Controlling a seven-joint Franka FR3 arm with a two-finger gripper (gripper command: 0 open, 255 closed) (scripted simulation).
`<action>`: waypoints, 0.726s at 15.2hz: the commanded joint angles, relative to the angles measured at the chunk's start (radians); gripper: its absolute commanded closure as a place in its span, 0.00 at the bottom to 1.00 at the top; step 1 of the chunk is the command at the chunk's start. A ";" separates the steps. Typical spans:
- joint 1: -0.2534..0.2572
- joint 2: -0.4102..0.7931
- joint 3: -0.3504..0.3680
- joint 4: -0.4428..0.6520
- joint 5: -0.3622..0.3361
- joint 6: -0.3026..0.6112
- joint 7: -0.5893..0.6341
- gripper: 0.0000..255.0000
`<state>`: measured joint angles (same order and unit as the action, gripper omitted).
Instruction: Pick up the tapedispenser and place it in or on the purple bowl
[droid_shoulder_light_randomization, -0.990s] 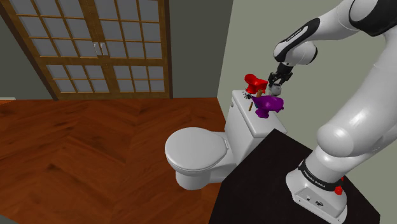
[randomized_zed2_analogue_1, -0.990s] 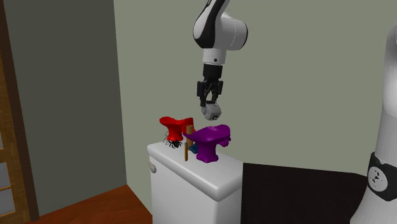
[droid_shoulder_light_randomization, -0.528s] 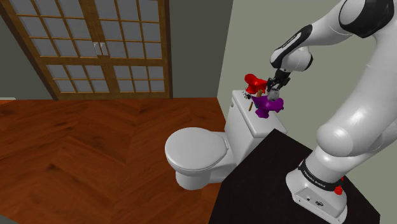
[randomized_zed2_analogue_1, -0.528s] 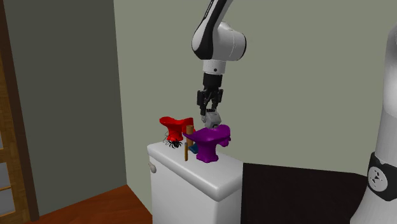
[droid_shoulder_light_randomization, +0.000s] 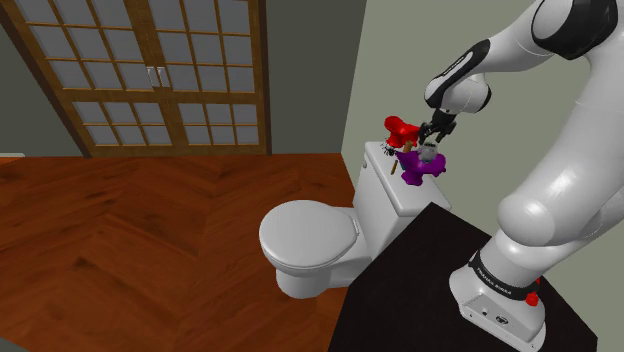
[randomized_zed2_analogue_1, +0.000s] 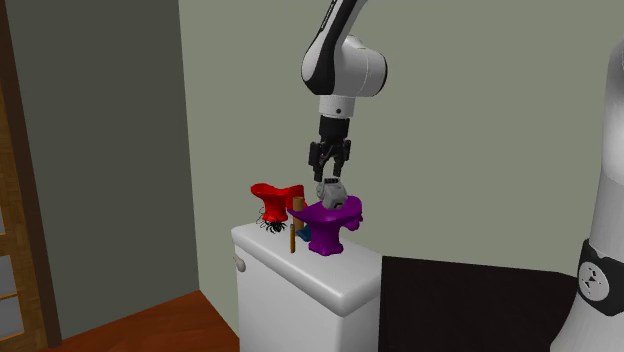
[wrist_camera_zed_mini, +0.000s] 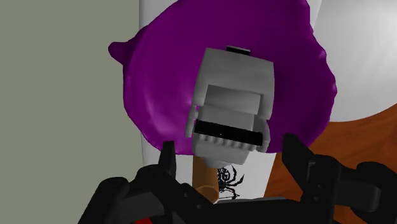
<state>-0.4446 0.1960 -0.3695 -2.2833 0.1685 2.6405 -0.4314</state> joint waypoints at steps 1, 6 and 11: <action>0.000 0.000 0.000 0.000 0.000 0.000 0.000 0.00; 0.008 -0.033 -0.010 -0.004 -0.026 -0.027 0.019 0.00; 0.021 -0.123 -0.029 -0.005 -0.095 -0.106 0.067 0.00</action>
<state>-0.4233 0.0772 -0.3981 -2.2897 0.0768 2.5404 -0.3663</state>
